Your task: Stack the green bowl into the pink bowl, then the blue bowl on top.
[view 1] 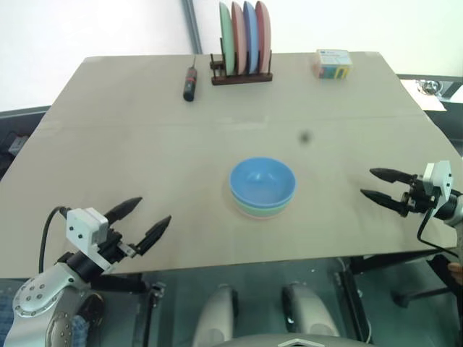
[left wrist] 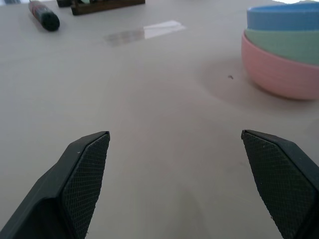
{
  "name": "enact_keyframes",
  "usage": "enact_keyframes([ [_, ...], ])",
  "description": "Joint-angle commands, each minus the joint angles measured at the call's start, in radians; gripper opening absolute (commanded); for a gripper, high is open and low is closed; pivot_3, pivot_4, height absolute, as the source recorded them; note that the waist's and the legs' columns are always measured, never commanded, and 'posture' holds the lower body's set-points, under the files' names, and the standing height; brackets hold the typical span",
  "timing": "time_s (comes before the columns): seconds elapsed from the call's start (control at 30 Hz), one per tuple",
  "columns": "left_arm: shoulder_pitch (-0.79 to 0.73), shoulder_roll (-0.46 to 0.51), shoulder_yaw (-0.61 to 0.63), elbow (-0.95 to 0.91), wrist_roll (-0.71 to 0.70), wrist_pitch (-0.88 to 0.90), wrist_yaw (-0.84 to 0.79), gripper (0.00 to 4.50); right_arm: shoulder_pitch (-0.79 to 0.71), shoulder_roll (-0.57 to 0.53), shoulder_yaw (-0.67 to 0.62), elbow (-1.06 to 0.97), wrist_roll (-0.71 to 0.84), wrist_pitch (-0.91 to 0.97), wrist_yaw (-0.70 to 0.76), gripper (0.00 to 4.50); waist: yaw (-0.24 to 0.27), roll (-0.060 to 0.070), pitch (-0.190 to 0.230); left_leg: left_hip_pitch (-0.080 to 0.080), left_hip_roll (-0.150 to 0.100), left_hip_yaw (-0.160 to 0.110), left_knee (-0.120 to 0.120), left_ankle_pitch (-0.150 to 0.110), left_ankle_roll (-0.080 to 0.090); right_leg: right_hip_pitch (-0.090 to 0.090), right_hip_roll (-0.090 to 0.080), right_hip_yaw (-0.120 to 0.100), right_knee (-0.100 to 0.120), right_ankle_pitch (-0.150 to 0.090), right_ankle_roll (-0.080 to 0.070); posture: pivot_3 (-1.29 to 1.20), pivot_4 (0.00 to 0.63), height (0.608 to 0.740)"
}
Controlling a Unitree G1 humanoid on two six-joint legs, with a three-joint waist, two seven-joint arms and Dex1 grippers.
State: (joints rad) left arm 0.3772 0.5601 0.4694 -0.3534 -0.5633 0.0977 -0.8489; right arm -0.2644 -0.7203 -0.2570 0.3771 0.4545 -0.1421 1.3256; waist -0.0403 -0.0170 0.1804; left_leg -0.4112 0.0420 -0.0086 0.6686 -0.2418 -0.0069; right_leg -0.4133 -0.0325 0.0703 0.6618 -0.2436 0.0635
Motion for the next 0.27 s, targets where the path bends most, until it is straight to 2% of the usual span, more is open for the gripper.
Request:
enact_keyframes([
  [0.03,0.009,0.003,0.026,-0.04,-0.032,-0.023,-0.021,4.5,0.016,-0.018,-0.051,-0.023,0.032,-0.016,0.001,3.0,0.0,0.0,0.0,0.0,0.0,0.0,0.0,0.0,0.0,0.0,0.0,0.0,0.0,0.0,0.0,0.0,0.15,0.74],
  [0.27,-0.014,0.019,0.021,-0.026,-0.031,-0.038,-0.049,4.5,0.053,-0.027,-0.057,-0.054,0.037,-0.01,-0.012,3.0,0.0,0.0,0.0,0.0,0.0,0.0,0.0,0.0,0.0,0.0,0.0,0.0,0.0,0.0,0.0,0.0,0.15,0.74],
])
